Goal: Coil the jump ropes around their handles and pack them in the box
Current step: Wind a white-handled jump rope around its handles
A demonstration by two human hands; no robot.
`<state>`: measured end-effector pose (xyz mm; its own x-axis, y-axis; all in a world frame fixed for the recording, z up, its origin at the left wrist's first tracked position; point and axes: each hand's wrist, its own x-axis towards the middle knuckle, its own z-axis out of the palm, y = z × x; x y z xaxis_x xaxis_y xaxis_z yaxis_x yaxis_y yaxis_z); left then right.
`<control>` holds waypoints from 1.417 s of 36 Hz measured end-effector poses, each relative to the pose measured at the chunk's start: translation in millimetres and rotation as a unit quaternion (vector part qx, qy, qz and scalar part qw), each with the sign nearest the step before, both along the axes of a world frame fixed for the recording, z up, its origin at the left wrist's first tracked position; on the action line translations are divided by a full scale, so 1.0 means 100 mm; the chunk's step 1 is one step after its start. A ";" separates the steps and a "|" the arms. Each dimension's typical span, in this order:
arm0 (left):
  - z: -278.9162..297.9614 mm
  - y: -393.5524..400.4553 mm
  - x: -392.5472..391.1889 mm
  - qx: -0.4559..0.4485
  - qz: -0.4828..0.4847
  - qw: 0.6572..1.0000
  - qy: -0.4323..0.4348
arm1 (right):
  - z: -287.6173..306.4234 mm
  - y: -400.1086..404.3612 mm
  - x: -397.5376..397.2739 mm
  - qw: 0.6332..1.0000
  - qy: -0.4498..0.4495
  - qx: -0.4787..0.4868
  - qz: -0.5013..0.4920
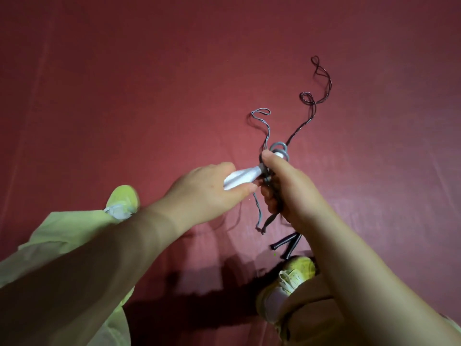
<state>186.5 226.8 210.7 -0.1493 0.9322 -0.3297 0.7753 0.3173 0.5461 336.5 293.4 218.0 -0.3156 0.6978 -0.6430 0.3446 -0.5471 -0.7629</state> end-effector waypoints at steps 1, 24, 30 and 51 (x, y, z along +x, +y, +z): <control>0.00 0.00 0.02 -0.029 0.008 0.998 -0.048 | -0.01 0.00 0.00 1.000 0.010 0.011 0.001; 0.13 -0.02 0.11 -0.285 0.096 0.781 -0.547 | 0.00 0.03 0.17 0.985 0.095 0.036 0.136; 0.00 0.00 0.10 -0.223 0.102 0.896 -0.371 | -0.02 0.02 0.18 0.986 0.034 0.026 0.160; 0.06 -0.01 -0.01 -0.121 0.001 0.967 -0.225 | -0.12 -0.05 0.06 0.999 0.028 0.023 0.021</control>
